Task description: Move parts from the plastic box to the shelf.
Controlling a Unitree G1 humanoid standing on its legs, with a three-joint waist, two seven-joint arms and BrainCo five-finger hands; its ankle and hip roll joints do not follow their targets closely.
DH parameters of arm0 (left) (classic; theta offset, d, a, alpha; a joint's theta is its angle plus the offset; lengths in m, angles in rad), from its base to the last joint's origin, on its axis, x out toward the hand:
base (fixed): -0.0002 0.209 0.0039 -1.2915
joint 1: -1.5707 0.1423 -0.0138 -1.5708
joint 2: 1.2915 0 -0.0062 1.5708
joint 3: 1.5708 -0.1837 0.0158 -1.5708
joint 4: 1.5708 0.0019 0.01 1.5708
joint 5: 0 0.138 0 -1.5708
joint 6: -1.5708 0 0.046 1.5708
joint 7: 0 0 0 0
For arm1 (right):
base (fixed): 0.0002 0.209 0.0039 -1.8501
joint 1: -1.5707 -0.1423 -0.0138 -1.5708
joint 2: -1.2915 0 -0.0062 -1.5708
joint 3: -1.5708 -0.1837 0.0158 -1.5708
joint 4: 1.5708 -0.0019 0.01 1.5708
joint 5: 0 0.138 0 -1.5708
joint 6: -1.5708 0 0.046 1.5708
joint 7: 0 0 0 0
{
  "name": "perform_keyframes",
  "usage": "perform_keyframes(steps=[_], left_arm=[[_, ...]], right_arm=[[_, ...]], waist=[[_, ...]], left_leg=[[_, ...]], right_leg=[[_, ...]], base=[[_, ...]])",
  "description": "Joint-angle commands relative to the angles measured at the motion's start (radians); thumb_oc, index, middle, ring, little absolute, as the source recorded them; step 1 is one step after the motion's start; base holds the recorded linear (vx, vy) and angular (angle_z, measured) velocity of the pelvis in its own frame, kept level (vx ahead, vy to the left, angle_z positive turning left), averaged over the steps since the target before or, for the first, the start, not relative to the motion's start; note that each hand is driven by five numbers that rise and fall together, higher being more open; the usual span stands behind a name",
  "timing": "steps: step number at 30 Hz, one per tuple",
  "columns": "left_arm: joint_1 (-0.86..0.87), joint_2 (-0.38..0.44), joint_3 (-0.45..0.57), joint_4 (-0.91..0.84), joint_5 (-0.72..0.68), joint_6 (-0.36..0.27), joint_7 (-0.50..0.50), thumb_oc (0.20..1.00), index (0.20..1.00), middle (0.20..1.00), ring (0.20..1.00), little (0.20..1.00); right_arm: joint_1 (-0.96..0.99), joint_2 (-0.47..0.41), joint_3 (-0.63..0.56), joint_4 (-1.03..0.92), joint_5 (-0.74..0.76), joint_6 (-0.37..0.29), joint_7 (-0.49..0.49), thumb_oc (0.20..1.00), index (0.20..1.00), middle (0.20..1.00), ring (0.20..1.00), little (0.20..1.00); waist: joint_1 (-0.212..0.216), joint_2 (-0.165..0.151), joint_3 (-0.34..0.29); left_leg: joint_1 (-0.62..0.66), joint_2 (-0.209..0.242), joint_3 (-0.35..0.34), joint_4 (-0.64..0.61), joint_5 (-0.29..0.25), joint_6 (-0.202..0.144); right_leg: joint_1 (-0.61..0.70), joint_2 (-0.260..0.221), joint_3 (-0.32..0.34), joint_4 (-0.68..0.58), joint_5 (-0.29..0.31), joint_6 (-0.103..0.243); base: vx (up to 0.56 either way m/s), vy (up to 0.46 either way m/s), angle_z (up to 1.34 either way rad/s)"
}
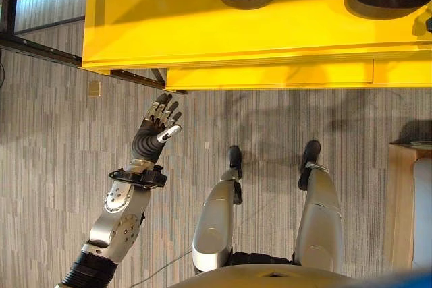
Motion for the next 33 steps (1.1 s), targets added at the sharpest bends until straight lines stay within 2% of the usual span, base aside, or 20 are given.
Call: perform_keyframes(steps=[1, 16, 20, 24, 33], left_arm=[[0.049, 0.054, 0.031, -0.073, 0.014, -0.065, -0.018, 1.0, 1.0, 1.0, 1.0, 1.0], [0.049, 0.066, 0.033, -0.057, 0.02, -0.062, -0.031, 1.0, 1.0, 1.0, 1.0, 1.0], [0.04, 0.079, 0.031, -0.052, 0.016, -0.06, -0.034, 1.0, 1.0, 1.0, 1.0, 1.0], [0.033, 0.085, 0.032, -0.047, 0.016, -0.058, -0.031, 1.0, 1.0, 1.0, 1.0, 1.0], [0.035, 0.091, 0.053, -0.043, 0.011, -0.055, -0.019, 1.0, 1.0, 1.0, 1.0, 1.0]], right_arm=[[-0.094, -0.029, 0.096, 0.002, -0.02, -0.03, 0.014, 1.0, 1.0, 1.0, 1.0, 1.0], [-0.166, -0.071, 0.154, -0.02, -0.016, -0.039, 0.019, 1.0, 1.0, 1.0, 1.0, 1.0], [-0.232, -0.095, 0.185, -0.048, 0.024, -0.048, 0.003, 1.0, 1.0, 1.0, 1.0, 1.0], [-0.292, -0.118, 0.146, -0.111, 0.114, -0.064, -0.055, 1.0, 1.0, 1.0, 1.0, 1.0], [-0.292, -0.152, 0.072, -0.236, 0.146, -0.06, -0.123, 1.0, 1.0, 1.0, 1.0, 1.0]], waist=[[0.012, -0.011, 0.005], [0.009, -0.025, 0.005], [0.005, -0.043, 0.004], [0.001, -0.065, -0.014], [-0.01, -0.09, -0.027]], left_leg=[[-0.046, 0.025, -0.026, 0.061, 0.004, 0.018], [-0.043, 0.026, -0.031, 0.061, 0.006, 0.014], [-0.027, 0.029, -0.036, 0.061, 0.003, 0.013], [-0.011, 0.032, -0.04, 0.065, -0.004, 0.011], [0.017, 0.033, -0.039, 0.059, -0.011, 0.013]], right_leg=[[0.063, -0.002, 0.013, 0.032, -0.068, 0.074], [0.066, 0.0, 0.01, 0.036, -0.07, 0.074], [0.09, 0.005, 0.007, 0.03, -0.071, 0.073], [0.116, 0.01, 0.002, 0.021, -0.071, 0.074], [0.155, 0.016, -0.006, -0.007, -0.061, 0.075]], base=[[0.0, 0.0, 0.0], [0.0, 0.0, 0.0], [-0.01, 0.005, 0.03], [-0.01, 0.016, 0.05], [-0.01, 0.015, -0.02]])
